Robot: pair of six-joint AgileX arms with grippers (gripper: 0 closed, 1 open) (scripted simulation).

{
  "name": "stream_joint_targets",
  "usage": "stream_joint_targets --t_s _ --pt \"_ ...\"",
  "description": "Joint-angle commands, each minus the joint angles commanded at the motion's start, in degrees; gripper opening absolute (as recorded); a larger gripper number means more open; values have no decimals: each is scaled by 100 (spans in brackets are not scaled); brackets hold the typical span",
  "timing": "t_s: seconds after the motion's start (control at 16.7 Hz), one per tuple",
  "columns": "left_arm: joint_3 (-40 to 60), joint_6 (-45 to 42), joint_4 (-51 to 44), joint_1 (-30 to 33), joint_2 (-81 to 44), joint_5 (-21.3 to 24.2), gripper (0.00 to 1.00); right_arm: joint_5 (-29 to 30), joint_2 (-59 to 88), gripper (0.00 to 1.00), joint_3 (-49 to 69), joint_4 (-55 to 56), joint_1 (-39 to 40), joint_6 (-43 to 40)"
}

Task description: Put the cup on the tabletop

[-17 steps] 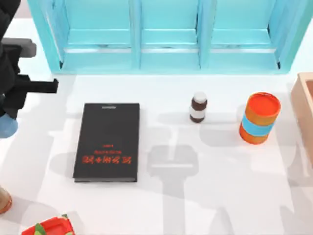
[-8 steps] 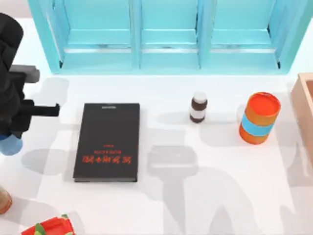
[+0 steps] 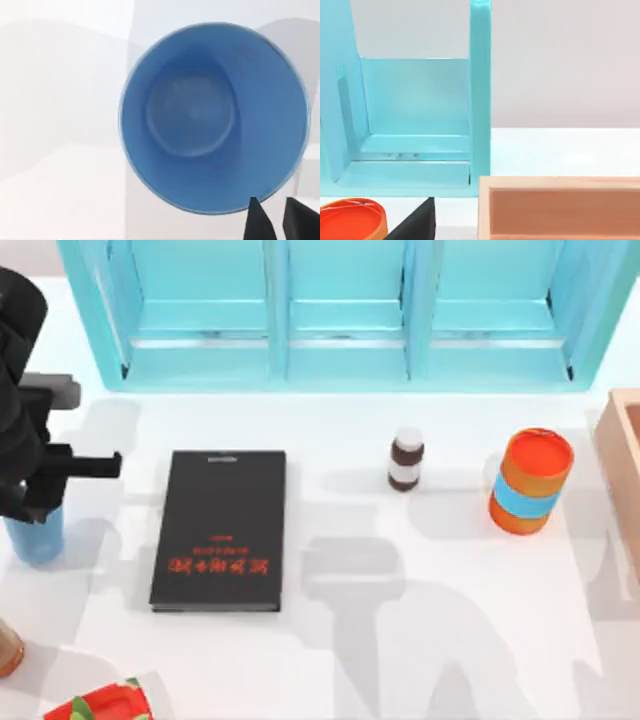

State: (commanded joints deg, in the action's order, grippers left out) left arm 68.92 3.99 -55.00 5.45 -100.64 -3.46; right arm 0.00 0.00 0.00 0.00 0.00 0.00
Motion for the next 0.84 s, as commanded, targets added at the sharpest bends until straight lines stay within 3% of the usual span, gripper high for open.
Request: stream_joint_targets --t_s 0.48,0.84 --pt "0 0 0 0 0 0 98 0 0 100 0 0 0 0" --pt "0 0 0 0 0 0 100 0 0 100 0 0 0 0"
